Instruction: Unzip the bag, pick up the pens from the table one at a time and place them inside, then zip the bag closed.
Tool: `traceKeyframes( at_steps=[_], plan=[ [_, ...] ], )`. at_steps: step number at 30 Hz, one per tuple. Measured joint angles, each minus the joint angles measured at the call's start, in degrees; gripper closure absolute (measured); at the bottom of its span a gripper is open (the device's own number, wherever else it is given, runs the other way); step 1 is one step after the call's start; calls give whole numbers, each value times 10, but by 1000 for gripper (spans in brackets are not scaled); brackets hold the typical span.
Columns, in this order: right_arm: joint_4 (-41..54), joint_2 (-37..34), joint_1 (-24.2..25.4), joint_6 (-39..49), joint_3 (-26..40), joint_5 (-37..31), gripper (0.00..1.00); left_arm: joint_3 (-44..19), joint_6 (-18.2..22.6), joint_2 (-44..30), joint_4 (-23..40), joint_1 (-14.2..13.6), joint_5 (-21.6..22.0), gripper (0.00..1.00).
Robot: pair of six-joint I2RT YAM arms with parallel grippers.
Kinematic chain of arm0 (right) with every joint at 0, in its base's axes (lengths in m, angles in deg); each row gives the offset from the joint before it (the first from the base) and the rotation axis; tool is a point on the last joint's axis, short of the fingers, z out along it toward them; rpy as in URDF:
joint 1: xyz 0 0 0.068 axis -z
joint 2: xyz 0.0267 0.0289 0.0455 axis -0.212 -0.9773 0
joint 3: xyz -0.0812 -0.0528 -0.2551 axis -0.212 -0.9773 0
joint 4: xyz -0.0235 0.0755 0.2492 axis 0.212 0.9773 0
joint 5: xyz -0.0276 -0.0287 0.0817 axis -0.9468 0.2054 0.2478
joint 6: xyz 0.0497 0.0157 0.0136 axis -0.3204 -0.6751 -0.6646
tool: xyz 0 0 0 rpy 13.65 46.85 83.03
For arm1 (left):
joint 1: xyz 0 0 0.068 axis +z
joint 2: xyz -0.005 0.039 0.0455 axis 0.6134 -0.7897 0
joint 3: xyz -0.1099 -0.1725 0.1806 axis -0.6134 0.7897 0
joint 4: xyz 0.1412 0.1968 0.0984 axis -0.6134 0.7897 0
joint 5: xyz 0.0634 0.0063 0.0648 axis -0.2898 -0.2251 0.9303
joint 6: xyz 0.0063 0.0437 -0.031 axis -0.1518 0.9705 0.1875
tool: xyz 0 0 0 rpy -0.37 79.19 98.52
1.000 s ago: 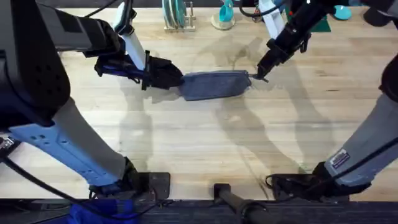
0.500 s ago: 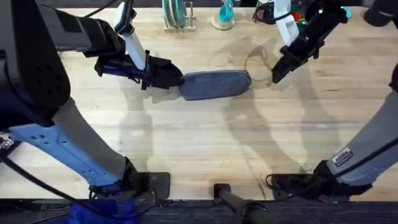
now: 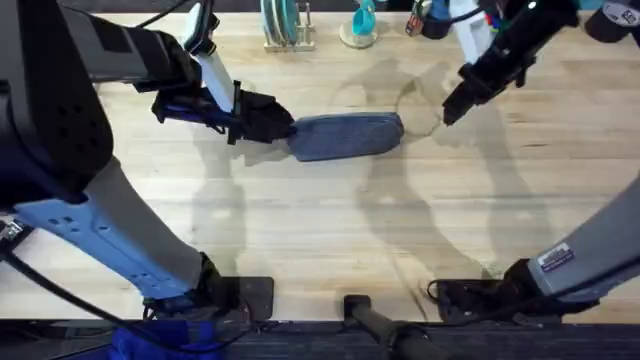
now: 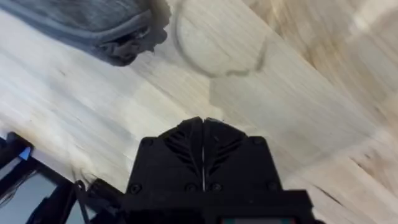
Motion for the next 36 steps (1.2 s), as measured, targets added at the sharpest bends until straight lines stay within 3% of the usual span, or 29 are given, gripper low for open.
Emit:
traceKeyframes(
  at_steps=[3, 5, 10, 11, 18, 20, 24, 25, 32, 36],
  plan=[
    [0, 24, 0, -8, 0, 0, 917, 0, 0, 0, 0, 0, 0, 959],
    [0, 35, 0, -11, 0, 0, 809, 0, 0, 0, 0, 0, 0, 960],
    [1, 48, -12, -19, 0, 0, 123, 0, 0, 0, 0, 0, 0, 960],
    [1, 51, -17, -19, 0, 0, 38, 0, 0, 0, 0, 0, 0, 960],
    [1, 68, -60, -21, 0, -3, 5, 0, -1, 0, 0, 0, 0, 943],
    [1, 67, -70, -21, 0, -13, 5, 0, -6, 0, -1, 0, 2, 729],
    [2, 67, -87, -21, 0, -32, 5, 0, -13, 0, 0, 1, 7, 75],
    [5, 67, -91, -22, 1, -35, 5, 0, -15, 0, 0, 1, 8, 31],
    [36, 68, -121, -22, 49, -43, 5, 0, -31, 0, 0, 2, 9, 6],
    [55, 67, -134, -28, 86, -45, 5, 0, -86, 0, 0, 2, 9, 5]
  ],
)
